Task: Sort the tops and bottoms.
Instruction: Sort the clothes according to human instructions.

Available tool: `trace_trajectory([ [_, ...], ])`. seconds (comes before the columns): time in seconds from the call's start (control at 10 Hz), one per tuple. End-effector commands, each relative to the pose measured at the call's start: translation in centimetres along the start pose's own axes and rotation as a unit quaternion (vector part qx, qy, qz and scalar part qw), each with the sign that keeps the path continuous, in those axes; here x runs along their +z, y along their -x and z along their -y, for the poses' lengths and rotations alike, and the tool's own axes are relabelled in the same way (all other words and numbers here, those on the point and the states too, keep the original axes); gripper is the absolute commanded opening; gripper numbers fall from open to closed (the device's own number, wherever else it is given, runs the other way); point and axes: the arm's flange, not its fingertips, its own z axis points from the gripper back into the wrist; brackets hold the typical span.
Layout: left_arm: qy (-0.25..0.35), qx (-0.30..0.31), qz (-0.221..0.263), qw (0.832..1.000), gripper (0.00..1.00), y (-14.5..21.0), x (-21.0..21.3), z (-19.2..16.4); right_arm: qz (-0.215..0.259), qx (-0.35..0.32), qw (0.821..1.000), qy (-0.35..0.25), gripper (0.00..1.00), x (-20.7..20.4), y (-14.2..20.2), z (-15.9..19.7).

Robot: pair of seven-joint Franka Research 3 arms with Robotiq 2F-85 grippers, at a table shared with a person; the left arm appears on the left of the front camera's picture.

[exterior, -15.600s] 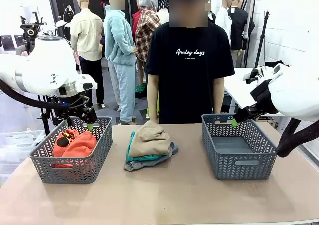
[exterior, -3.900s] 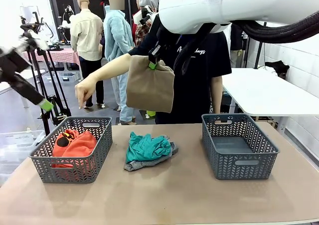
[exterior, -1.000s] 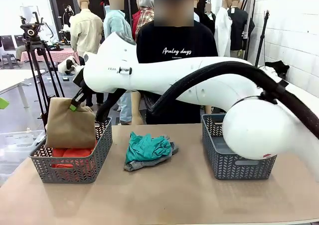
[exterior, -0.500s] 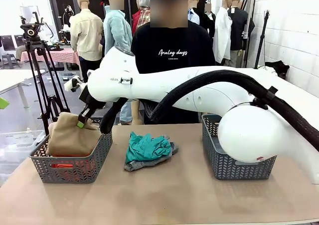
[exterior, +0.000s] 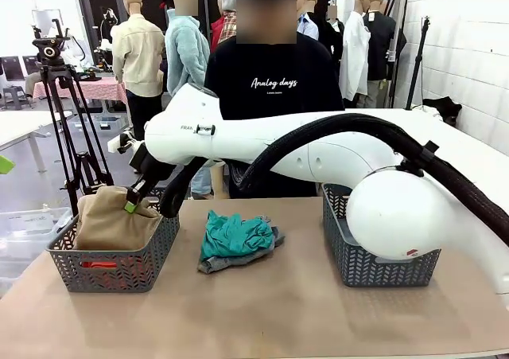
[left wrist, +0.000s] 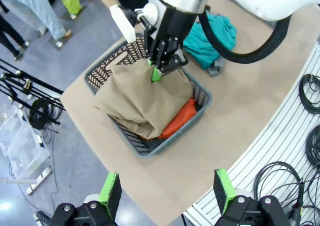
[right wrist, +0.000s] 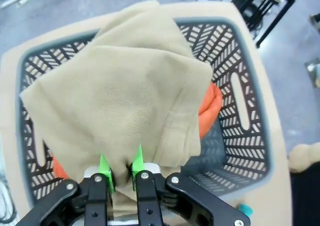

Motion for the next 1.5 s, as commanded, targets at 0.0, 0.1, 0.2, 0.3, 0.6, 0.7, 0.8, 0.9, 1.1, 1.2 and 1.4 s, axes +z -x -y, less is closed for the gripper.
trace_trajectory([
  [0.0, -0.001, -0.001, -0.001, 1.0, 0.96, -0.1, 0.0, -0.1, 0.007, 0.0, 1.0, 0.001, 0.34, 2.4, -1.8, 0.2],
  [0.1, -0.001, -0.001, -0.001, 1.0, 0.96, -0.1, 0.0, -0.1, 0.01, 0.0, 1.0, 0.007, 0.54, 3.6, -2.3, -0.2],
  [0.2, -0.001, -0.001, -0.001, 1.0, 0.96, -0.1, 0.0, -0.1, 0.011, 0.001, 1.0, 0.016, 0.74, 4.8, -2.8, -0.7],
  [0.3, -0.001, -0.001, -0.001, 1.0, 0.96, -0.1, 0.0, -0.1, 0.014, 0.002, 1.0, 0.02, 0.94, 5.7, -3.2, -1.1],
  [0.6, -0.001, -0.001, -0.001, 1.0, 0.96, -0.1, 0.0, -0.1, 0.024, -0.004, 0.999, 0.028, 1.0, 7.2, -3.1, -1.4],
  [0.7, -0.001, -0.001, -0.001, 1.0, 0.96, -0.1, 0.0, -0.1, 0.026, -0.006, 0.999, 0.029, 1.0, 7.4, -2.9, -1.4],
  [0.8, -0.001, -0.001, -0.001, 1.0, 0.96, -0.1, 0.0, -0.1, 0.029, -0.008, 0.999, 0.028, 1.0, 7.6, -2.8, -1.5],
  [0.9, -0.001, -0.001, -0.001, 1.0, 0.96, -0.1, 0.0, -0.1, 0.031, -0.009, 0.999, 0.027, 1.0, 7.7, -2.8, -1.5],
  [1.1, -0.001, -0.001, -0.001, 1.0, 0.96, -0.1, 0.0, -0.1, 0.03, 0.001, 0.999, 0.028, 1.0, 7.3, -3.5, -0.8],
  [1.2, -0.001, -0.001, -0.001, 1.0, 0.96, -0.1, 0.0, -0.1, 0.03, 0.001, 0.999, 0.028, 1.0, 7.3, -3.5, -0.8],
  [1.4, -0.001, -0.001, -0.001, 1.0, 0.96, -0.1, 0.0, -0.1, 0.03, 0.001, 0.999, 0.028, 1.0, 7.3, -3.5, -0.8],
])
